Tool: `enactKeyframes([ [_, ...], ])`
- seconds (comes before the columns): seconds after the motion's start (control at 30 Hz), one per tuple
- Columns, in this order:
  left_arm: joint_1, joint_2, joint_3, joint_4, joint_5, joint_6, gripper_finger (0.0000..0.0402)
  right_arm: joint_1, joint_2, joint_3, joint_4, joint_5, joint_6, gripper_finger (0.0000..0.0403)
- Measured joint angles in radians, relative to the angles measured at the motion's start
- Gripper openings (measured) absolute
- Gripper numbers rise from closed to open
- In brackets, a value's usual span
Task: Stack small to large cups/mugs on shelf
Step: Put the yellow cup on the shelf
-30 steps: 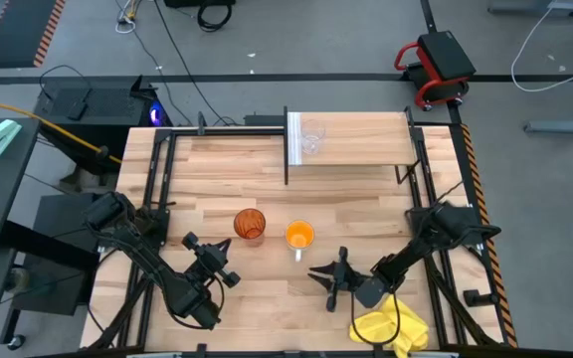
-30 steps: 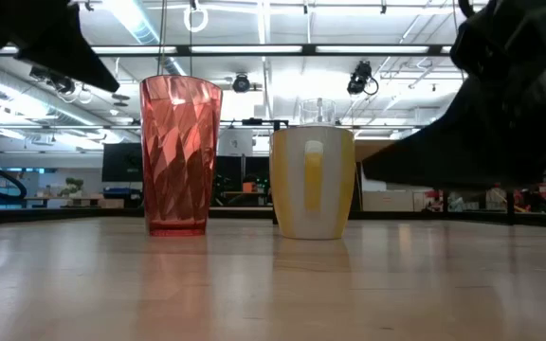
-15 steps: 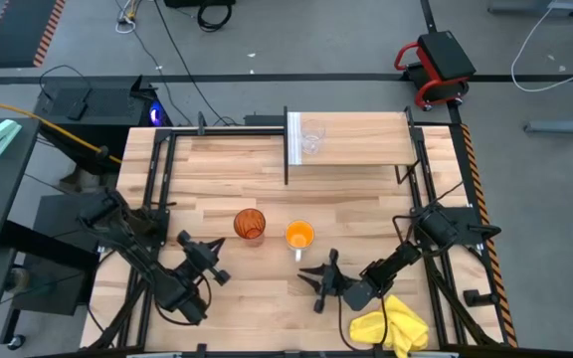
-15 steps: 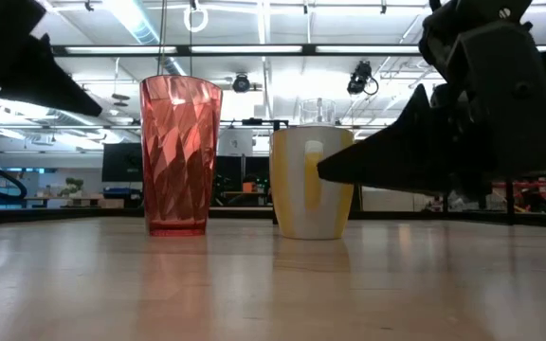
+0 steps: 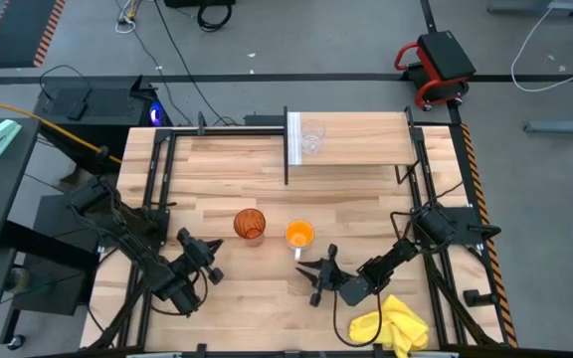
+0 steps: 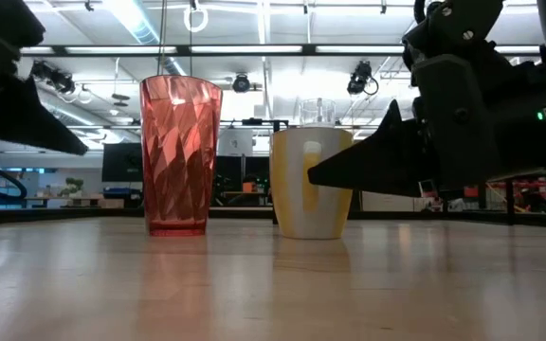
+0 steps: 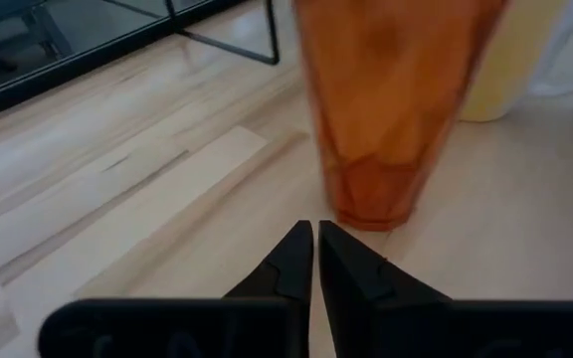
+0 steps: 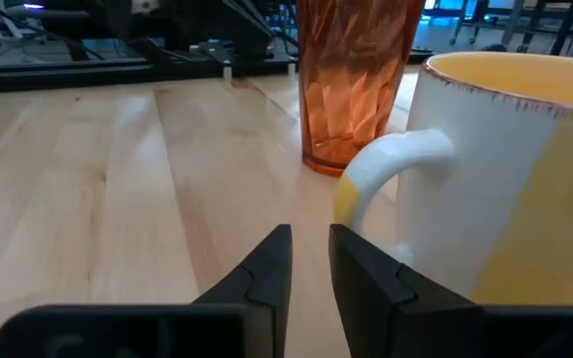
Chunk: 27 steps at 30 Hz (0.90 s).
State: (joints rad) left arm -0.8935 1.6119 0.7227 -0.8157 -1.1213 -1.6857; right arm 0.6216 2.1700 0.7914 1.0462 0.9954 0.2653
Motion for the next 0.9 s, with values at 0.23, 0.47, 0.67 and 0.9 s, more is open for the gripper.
enactKeyframes([
  [0.23, 0.020, 0.000, -0.046, 0.040, 0.007, -0.030, 0.0051, -0.004, -0.001, 0.000, -0.002, 0.015, -0.003, 0.0079],
  [0.47, 0.033, 0.001, -0.046, 0.047, 0.027, -0.030, 0.0062, -0.004, -0.001, 0.000, -0.008, 0.025, -0.003, 0.0079],
  [0.67, 0.033, 0.001, -0.046, 0.050, 0.028, -0.029, 0.0062, 0.019, -0.002, 0.000, -0.011, 0.031, -0.007, 0.0079],
  [0.9, 0.033, 0.002, -0.046, 0.051, 0.028, -0.029, 0.0061, 0.018, -0.003, 0.000, -0.065, 0.119, 0.011, 0.0079],
])
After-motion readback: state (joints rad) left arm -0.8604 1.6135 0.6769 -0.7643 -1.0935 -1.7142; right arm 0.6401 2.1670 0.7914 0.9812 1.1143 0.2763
